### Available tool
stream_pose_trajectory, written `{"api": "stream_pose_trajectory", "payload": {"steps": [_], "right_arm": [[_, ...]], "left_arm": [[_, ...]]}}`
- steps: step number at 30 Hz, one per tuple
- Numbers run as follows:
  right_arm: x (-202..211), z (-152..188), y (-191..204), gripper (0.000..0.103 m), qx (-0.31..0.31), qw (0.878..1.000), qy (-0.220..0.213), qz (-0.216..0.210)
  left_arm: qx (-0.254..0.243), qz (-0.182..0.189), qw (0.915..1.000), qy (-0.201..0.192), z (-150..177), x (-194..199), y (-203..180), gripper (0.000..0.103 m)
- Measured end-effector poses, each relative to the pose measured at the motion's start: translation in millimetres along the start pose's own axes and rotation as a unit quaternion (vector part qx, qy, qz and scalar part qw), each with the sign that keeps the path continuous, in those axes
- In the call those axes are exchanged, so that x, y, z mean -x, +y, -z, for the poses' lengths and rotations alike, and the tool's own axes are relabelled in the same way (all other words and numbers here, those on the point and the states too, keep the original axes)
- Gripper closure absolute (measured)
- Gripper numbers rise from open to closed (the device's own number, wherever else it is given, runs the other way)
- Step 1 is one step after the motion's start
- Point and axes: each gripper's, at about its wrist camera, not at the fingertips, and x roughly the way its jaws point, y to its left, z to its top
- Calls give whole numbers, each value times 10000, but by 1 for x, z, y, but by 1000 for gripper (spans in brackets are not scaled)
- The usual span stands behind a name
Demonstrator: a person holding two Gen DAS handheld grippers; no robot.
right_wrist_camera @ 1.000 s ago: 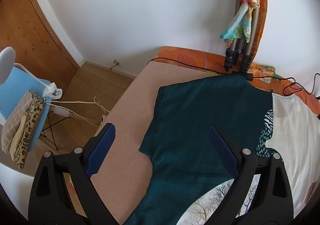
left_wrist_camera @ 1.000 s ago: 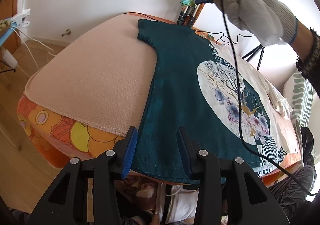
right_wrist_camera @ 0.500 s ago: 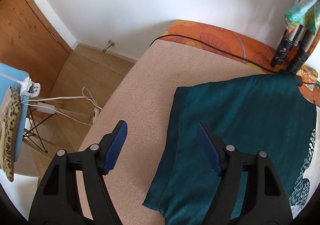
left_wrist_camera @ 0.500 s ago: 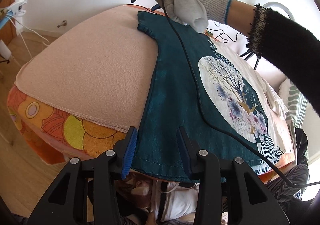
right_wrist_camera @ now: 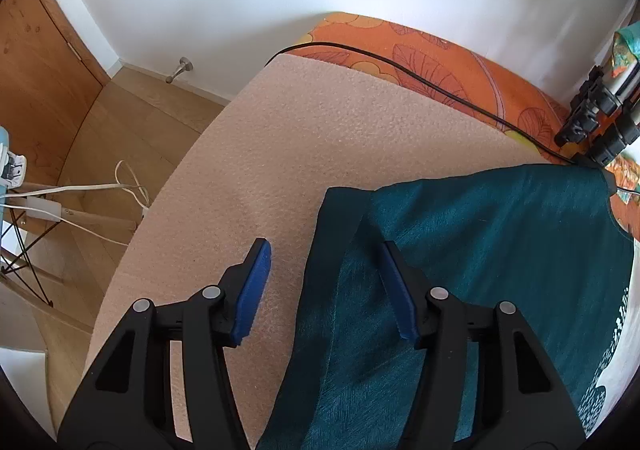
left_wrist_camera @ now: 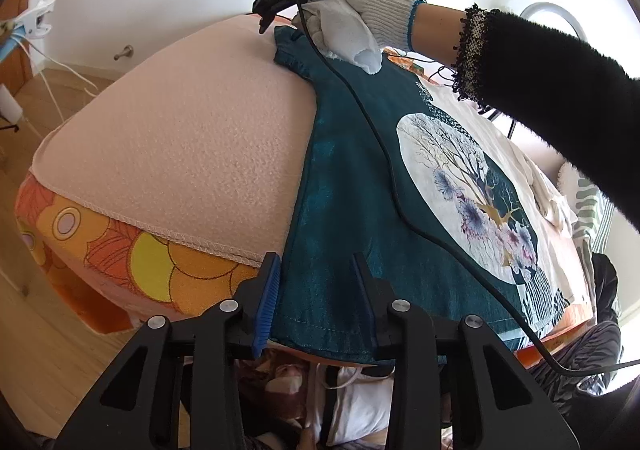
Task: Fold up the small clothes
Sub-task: 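Grasp the dark green side edge with the left tool while the right tool grasps near the collar, then fold the dark green side over toward the print with both tools, then open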
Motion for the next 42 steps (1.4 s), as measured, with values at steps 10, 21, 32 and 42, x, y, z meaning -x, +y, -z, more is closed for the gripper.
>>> {"api": "stream_pose_trajectory", "payload": {"steps": [10, 21, 32, 42], "right_arm": [[-3, -1, 6, 67, 529, 9977, -26, 428], [19, -8, -23, 100, 459, 9983, -158, 335], [92, -3, -78, 100, 380, 9965, -676, 314], [135, 39, -176, 100, -112, 9955, -853, 404]], "left_arm": [[-36, 134, 9999, -30, 0, -4, 0, 98], [62, 694, 9964, -480, -6, 14, -7, 102], [-128, 1210, 9911, -539, -9, 19, -39, 102], [-818, 1698, 9819, -205, -4, 3, -103, 102]]}}
